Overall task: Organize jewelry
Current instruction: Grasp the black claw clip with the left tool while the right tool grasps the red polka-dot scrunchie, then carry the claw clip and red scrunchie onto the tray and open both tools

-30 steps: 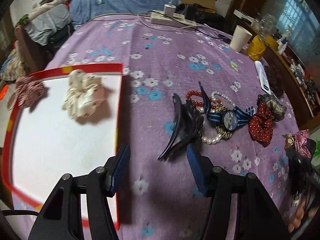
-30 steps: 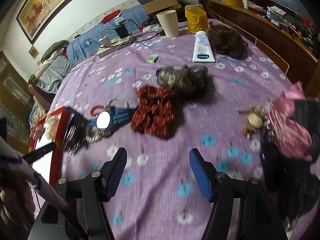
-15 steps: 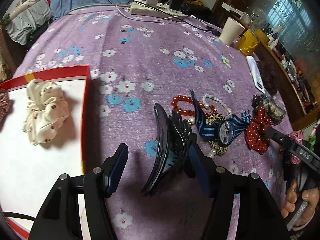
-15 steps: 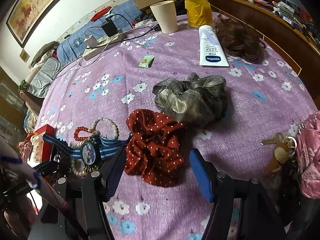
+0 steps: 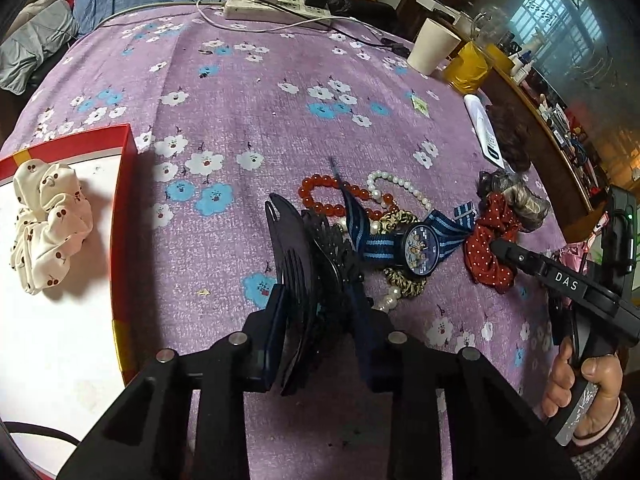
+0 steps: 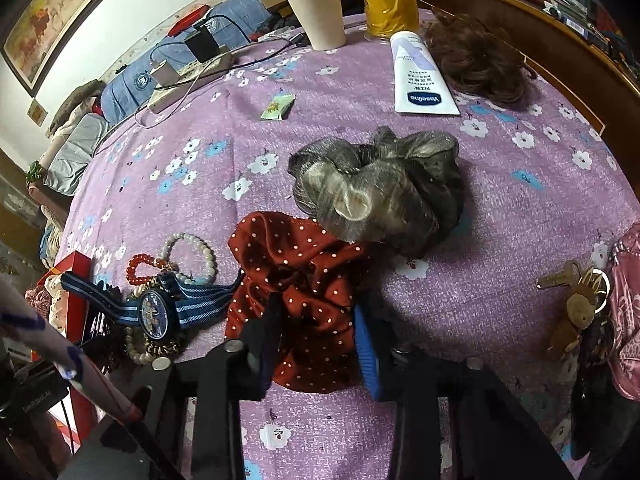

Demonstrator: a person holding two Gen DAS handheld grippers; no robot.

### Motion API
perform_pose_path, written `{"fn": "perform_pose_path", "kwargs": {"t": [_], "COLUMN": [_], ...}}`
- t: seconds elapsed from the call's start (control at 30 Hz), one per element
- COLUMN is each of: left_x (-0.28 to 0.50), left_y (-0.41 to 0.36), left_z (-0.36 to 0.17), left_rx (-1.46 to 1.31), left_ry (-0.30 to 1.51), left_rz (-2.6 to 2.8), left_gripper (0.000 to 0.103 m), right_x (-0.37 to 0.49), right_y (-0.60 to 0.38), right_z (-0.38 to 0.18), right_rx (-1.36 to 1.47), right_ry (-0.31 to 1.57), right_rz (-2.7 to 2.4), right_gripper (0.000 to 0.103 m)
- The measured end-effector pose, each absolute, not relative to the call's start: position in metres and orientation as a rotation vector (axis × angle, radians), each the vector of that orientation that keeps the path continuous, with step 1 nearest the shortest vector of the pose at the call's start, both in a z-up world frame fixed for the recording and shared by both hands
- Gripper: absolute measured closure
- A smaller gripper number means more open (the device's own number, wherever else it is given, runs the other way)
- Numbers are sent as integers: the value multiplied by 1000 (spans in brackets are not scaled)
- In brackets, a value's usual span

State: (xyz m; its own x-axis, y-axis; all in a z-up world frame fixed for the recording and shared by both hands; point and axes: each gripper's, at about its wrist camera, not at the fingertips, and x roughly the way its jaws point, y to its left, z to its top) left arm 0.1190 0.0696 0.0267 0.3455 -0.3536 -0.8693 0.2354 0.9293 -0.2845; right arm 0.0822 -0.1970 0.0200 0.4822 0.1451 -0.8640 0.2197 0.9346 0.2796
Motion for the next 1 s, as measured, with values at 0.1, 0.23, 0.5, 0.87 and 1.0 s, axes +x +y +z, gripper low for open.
{"fn": "perform_pose_path", "kwargs": {"t": [0.1, 0.23, 0.5, 0.87, 1.0], "left_x": [117, 112, 88, 32, 11], "left_y": [73, 77, 77, 64, 56], "left_z": [29, 37, 67, 114, 124], "left_rx": [-139, -149, -131, -31, 7], "left_ry": [1153, 1140, 1084, 978, 948], "left_rz": [-372, -348, -328, -277, -268], "left_gripper": [75, 76, 79, 79, 79], "right_x": [81, 78, 61, 4, -16], "right_y": [-197, -195, -186, -165, -153], "right_z": [19, 23, 41, 84, 99], "right_rx": [380, 372, 363, 311, 253], "right_ry": [1078, 1074, 1053, 986, 964], "right_rz": [-39, -22, 26, 103, 109], "right_gripper": [84, 92, 94, 94, 94]}}
